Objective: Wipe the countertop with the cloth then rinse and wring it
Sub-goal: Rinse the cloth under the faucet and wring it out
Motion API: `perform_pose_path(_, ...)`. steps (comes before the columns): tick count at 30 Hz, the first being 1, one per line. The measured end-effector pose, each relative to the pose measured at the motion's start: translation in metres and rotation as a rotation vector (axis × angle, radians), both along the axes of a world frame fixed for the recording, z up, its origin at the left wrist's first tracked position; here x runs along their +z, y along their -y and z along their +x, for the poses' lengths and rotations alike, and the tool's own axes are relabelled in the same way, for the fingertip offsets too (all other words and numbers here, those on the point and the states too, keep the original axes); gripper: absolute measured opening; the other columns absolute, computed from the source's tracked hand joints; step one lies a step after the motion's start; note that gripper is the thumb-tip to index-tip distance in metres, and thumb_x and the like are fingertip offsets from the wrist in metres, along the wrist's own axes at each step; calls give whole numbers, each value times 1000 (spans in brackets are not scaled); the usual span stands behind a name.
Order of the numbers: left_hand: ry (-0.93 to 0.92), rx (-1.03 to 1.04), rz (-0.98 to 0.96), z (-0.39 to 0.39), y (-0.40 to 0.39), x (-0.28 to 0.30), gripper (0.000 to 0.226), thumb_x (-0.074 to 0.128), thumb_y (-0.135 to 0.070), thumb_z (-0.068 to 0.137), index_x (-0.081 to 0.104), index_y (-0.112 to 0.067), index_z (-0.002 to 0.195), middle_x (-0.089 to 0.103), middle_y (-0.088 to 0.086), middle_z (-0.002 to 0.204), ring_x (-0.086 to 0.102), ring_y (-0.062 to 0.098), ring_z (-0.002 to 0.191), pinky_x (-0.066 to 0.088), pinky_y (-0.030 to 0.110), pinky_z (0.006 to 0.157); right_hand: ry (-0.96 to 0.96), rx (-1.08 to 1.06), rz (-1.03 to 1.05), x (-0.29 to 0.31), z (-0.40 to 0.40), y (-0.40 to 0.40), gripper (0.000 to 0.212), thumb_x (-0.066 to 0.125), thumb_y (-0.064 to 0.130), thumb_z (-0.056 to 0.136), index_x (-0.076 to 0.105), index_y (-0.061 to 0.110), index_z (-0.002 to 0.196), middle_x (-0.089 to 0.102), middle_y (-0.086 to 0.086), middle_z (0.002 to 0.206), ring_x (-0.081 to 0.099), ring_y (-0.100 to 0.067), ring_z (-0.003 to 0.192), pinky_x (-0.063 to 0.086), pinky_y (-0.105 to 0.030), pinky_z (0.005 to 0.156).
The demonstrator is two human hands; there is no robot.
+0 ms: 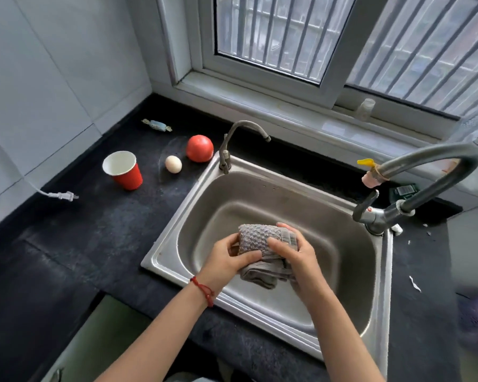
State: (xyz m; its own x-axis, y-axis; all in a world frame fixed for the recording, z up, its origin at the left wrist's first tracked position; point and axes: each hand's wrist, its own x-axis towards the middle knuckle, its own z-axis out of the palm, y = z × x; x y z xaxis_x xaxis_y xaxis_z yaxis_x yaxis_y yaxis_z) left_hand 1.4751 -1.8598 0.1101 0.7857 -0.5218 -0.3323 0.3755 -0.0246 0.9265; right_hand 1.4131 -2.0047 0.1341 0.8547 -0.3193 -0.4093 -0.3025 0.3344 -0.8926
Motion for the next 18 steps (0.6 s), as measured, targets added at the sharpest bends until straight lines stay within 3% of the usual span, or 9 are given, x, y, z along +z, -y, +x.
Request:
perform_pose_path(3, 101, 120, 57, -21, 1, 4, 26, 71, -6, 75, 64, -28, 89, 75, -13, 77, 70, 2, 78, 55, 15, 68, 18, 256, 186, -5, -11, 5, 49, 72, 14, 70, 58, 5, 116, 69, -19, 109, 67, -33, 98, 56, -38, 82)
perform_pose_path(6, 82, 311, 108, -51, 5, 5, 21, 70, -10, 77, 65, -27, 88, 75, -13, 75, 70, 1, 74, 54, 13, 64, 29, 312, 143, -12, -27, 11, 28, 67, 2, 75, 65, 5, 103, 74, -13, 95, 69, -27, 88, 57, -30, 73)
perform_pose_path(10, 42, 460, 214, -89, -3, 8, 6, 66, -18, 82, 65, -22, 86, 70, -5, 80, 67, 0, 69, 53, 13, 65, -7, 319, 63, -16, -42, 3, 19, 68, 9, 77, 68, 3, 95, 73, -19, 95, 69, -31, 88, 56, -36, 80)
perform_pose_path(13, -73, 491, 297, -115, -40, 12, 12, 57, -20, 89, 61, -25, 78, 64, -4, 74, 62, -1, 58, 50, 21, 63, -29, 351, 45, -18, -48, -22, 16, 65, 4, 79, 66, 0, 95, 70, -23, 92, 66, -32, 83, 52, -42, 80)
perform_pose_path(18, -262, 728, 385, -189, -149, 9, 17, 47, -20, 94, 58, -11, 103, 64, 11, 92, 61, 15, 70, 47, 22, 64, -53, 583, -63, -21, -60, -92, 11, 64, 3, 79, 66, 4, 90, 71, -13, 80, 67, -23, 71, 55, -31, 68)
